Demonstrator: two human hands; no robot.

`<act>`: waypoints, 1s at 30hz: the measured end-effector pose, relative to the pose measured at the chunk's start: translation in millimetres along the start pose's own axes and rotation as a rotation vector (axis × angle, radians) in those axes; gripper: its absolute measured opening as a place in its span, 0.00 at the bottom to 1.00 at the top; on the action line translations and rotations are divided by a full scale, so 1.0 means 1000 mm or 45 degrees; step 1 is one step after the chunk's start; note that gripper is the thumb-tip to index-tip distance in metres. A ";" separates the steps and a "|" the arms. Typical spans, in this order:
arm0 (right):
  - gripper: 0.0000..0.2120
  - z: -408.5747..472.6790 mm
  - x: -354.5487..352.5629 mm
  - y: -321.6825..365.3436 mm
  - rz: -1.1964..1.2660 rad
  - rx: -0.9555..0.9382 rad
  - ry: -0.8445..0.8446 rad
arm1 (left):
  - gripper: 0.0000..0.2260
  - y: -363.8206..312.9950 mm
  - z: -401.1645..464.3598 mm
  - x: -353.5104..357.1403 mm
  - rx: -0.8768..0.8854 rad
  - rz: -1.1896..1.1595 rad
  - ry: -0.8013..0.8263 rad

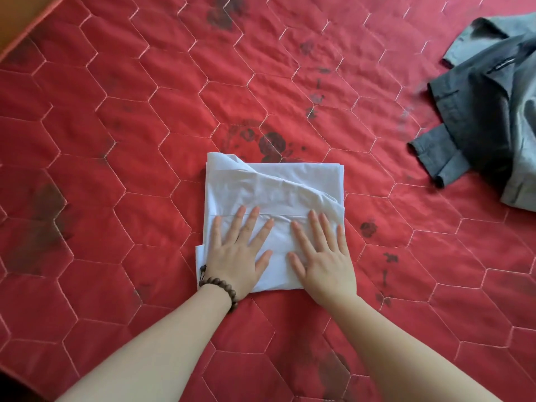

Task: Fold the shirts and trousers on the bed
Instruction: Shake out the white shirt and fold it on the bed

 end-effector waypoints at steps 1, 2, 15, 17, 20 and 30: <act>0.32 -0.001 -0.002 0.000 -0.004 -0.035 0.001 | 0.30 -0.001 -0.003 -0.003 0.014 -0.029 -0.007; 0.34 -0.004 -0.005 -0.002 -0.012 -0.090 0.002 | 0.33 -0.003 -0.009 -0.004 0.070 -0.053 -0.017; 0.47 -0.006 -0.005 0.002 -0.159 -0.308 0.030 | 0.31 0.029 -0.021 -0.011 0.250 0.150 0.063; 0.42 0.005 -0.007 0.015 -0.171 -0.250 0.000 | 0.34 0.044 -0.015 -0.021 0.107 0.162 0.102; 0.35 0.007 -0.009 0.024 -0.145 -0.119 0.023 | 0.41 0.055 -0.017 -0.022 -0.043 0.063 0.342; 0.39 0.004 -0.066 0.023 -0.061 -0.083 0.384 | 0.35 0.025 -0.020 -0.062 -0.212 -0.256 0.447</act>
Point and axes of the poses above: each hand's wrist, its own z-axis towards the middle knuckle, its own x-axis out of the palm, y = z × x, the point moved 3 cm from there along z, towards the middle knuckle, and after that the axes turned 2 degrees about x, right-handed, at the moved point
